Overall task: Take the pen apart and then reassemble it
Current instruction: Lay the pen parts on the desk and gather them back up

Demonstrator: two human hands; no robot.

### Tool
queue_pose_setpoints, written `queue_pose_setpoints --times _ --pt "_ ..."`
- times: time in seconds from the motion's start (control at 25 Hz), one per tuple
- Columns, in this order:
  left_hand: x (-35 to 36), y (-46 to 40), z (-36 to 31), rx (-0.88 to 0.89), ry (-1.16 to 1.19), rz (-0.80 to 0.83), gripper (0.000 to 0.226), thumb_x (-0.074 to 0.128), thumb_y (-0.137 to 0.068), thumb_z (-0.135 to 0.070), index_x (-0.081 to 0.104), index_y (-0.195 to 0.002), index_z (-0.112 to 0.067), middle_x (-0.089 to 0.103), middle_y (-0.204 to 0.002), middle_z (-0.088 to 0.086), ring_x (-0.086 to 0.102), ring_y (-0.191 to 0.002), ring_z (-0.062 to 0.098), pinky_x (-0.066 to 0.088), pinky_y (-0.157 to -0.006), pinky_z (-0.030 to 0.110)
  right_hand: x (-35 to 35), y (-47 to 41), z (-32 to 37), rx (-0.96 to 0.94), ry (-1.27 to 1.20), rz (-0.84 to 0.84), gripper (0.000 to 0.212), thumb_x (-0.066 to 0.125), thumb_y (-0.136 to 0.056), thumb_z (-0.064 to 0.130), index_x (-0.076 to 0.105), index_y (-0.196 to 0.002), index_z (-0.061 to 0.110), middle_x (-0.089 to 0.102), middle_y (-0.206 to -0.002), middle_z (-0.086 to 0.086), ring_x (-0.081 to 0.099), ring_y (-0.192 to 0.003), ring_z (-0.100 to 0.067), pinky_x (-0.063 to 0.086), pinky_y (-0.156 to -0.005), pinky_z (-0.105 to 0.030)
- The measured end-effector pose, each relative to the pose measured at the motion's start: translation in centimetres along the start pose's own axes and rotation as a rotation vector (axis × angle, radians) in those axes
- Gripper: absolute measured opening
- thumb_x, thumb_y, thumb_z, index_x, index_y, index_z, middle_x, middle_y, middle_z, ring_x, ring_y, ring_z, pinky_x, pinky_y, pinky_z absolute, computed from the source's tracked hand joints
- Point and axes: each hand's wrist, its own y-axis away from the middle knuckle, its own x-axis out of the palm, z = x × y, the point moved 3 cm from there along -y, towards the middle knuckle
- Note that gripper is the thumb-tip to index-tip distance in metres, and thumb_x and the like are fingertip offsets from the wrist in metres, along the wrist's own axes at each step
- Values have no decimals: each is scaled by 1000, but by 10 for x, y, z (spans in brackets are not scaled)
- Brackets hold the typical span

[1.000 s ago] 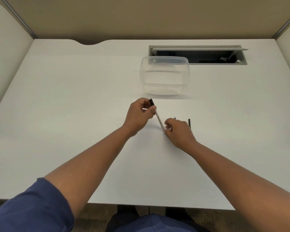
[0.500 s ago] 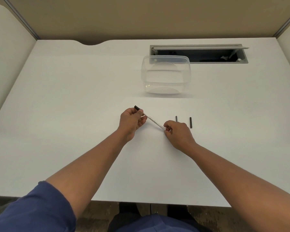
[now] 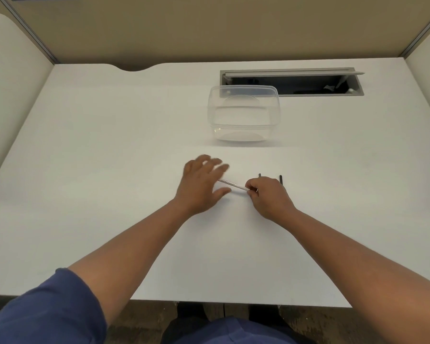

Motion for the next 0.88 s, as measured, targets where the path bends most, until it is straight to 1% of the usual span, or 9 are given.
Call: queue_pose_setpoints --times 0.04,0.12,0.2,0.32,0.44,0.52,0.64,0.76,0.88 --pt "3 -2 -8 86 -17 61 56 73 -85 -46 62 -133 -21 63 -133 2 50 -129 33 37 -103 48 -1 -1 2 -17 17 -1 18 54 -90 8 55 -72 8 58 -65 -10 53 -69 -30 43 -57 -38" --pt "9 -4 -19 147 -15 143 46 74 -87 -35 66 -127 -16 69 -122 4 58 -121 33 39 -99 48 -3 -1 5 -47 44 -2 19 52 -91 8 55 -72 7 57 -68 -10 52 -71 -29 46 -61 -44" --pt "15 -5 -26 166 -22 186 38 70 -92 -28 66 -127 -14 71 -117 4 60 -115 32 40 -98 47 -5 -2 7 -65 72 -4 18 51 -92 7 57 -75 6 57 -71 -11 52 -74 -29 47 -62 -46" --pt "18 -7 -27 158 -18 200 30 58 -99 -18 65 -127 -14 72 -111 4 61 -105 33 42 -92 45 -6 -2 5 -88 83 -9 19 52 -93 9 58 -76 5 57 -72 -10 51 -74 -29 44 -62 -44" --pt "18 -7 -27 156 -55 207 34 50 -99 -10 63 -129 -19 70 -108 2 59 -99 31 43 -82 41 -5 -2 4 -96 75 -8 18 53 -95 11 60 -78 8 57 -72 -8 51 -74 -28 41 -61 -42" --pt "17 -6 -26 158 -57 209 37 50 -97 -6 64 -129 -19 70 -107 2 59 -96 31 40 -78 39 -4 -1 2 -94 70 -7 14 54 -95 12 65 -86 10 60 -78 -7 53 -79 -28 45 -63 -41" --pt "15 -4 -20 130 -52 210 39 52 -95 -2 65 -128 -18 70 -107 3 59 -96 33 38 -76 37 -5 1 -2 -83 77 -12 17 53 -97 12 70 -98 12 64 -86 -8 56 -87 -28 50 -71 -43" --pt "15 0 -13 100 -66 209 39 52 -95 -2 65 -129 -18 70 -107 2 59 -95 32 31 -72 34 -8 4 -7 -68 97 -27 20 50 -95 12 68 -89 13 61 -82 -5 55 -85 -29 50 -68 -43" --pt "13 2 -15 96 -58 210 38 54 -93 -2 66 -126 -17 71 -104 3 59 -91 32 30 -70 33 -9 7 -4 -63 103 -39 18 52 -92 17 70 -90 17 65 -84 -2 55 -87 -26 50 -67 -39"
